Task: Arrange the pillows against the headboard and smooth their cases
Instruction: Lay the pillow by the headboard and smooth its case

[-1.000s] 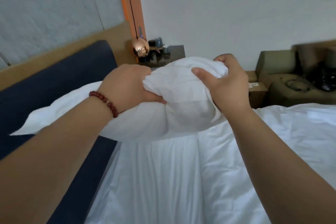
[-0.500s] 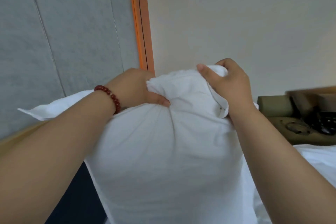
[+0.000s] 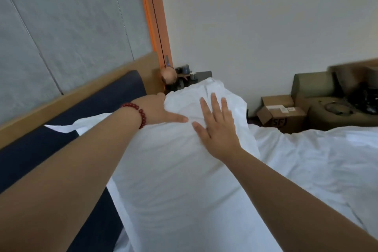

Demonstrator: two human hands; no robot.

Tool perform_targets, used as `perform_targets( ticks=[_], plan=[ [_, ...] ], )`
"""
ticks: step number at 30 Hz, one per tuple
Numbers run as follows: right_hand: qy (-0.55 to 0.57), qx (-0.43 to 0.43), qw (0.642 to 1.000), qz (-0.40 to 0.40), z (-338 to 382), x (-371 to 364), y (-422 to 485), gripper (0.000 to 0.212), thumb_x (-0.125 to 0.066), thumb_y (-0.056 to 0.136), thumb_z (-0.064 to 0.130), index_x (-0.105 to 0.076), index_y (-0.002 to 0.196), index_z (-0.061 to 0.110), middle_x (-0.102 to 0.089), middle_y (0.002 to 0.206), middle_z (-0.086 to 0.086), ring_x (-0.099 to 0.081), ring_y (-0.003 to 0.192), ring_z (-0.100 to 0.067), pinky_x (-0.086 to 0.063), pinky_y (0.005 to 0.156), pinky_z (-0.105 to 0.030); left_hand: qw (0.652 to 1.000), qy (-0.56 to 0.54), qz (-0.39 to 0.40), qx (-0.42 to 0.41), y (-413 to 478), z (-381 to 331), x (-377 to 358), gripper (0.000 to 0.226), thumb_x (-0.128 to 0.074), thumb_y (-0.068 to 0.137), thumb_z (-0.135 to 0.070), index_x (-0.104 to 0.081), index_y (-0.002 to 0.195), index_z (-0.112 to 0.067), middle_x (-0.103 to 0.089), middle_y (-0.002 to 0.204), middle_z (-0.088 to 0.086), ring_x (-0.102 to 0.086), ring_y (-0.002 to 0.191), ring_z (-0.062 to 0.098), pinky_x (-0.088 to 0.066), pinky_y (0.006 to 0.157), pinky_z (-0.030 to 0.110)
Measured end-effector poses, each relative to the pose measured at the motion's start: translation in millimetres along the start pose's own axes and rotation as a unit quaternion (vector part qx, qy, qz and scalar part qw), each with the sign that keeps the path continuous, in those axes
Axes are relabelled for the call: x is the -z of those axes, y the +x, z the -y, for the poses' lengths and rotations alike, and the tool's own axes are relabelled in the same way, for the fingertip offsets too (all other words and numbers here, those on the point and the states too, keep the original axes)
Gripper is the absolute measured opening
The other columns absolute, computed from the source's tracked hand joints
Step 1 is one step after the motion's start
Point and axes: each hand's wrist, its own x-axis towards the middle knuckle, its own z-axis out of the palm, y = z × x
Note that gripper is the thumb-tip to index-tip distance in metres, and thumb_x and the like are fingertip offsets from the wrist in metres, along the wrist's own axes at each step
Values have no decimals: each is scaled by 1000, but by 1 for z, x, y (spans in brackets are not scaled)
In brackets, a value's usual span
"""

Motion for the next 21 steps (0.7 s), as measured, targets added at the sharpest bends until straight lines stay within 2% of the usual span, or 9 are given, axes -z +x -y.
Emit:
perform_targets(
  ticks=[3, 8, 10, 12, 14, 16, 18, 21],
  plan=[
    [24, -27, 999, 34, -14, -55, -7, 74, -8, 91, 71, 8, 155, 37, 22, 162, 7, 23, 148, -21, 0, 122, -50, 999, 31, -38, 24, 28, 15, -36, 113, -54, 52, -95, -43, 135, -18, -57, 115, -5, -56, 96, 16, -51, 86, 38],
    [58, -81, 986, 137, -46, -150, -57, 72, -11, 93, 68, 25, 149, 41, 33, 157, 11, 27, 146, -17, 6, 120, -39, 992, 80, -80, 46, 61, 36, -114, 99, -49, 51, -97, -47, 113, -21, -57, 99, -5, -56, 82, 17, -51, 77, 38],
    [42, -121, 969, 213, -64, -186, -92, 73, 0, 86, 72, 27, 148, 41, 35, 155, 12, 23, 148, -16, 6, 120, -39, 993, 73, -81, 49, 68, 46, -158, 95, -53, 50, -95, -48, 110, -21, -57, 100, -3, -58, 86, 19, -51, 80, 40],
    [-9, -134, 946, 293, -82, -215, -131, 79, 21, 73, 75, 28, 145, 41, 38, 150, 13, 21, 148, -16, 10, 120, -38, 995, 47, -69, 58, 69, 57, -204, 96, -57, 50, -93, -48, 113, -21, -58, 105, -2, -59, 92, 21, -49, 83, 40],
    [-50, -125, 934, 332, -93, -239, -159, 91, 38, 62, 76, 25, 144, 38, 36, 150, 11, 20, 149, -18, 15, 118, -37, 996, 35, -47, 70, 68, 66, -244, 99, -59, 51, -91, -47, 117, -19, -58, 112, 0, -58, 98, 22, -47, 86, 39],
    [-70, -125, 927, 346, -97, -252, -163, 103, 43, 56, 75, 20, 148, 36, 30, 156, 8, 21, 149, -17, 16, 117, -39, 995, 55, -41, 72, 66, 70, -276, 102, -58, 53, -91, -45, 120, -15, -57, 115, 3, -57, 101, 24, -46, 88, 39],
    [-83, -126, 922, 357, -97, -255, -154, 103, 36, 61, 78, 13, 153, 37, 22, 161, 8, 19, 149, -17, 14, 119, -41, 994, 72, -46, 63, 65, 68, -297, 105, -58, 56, -90, -44, 124, -12, -57, 119, 6, -56, 104, 25, -44, 89, 39],
    [-89, -131, 925, 345, -100, -246, -158, 87, 11, 78, 67, -3, 156, 33, 7, 165, 4, 9, 151, -19, 9, 121, -40, 994, 82, -55, 46, 64, 62, -315, 105, -59, 59, -88, -44, 126, -8, -56, 121, 9, -55, 105, 28, -43, 90, 39]
  ],
)
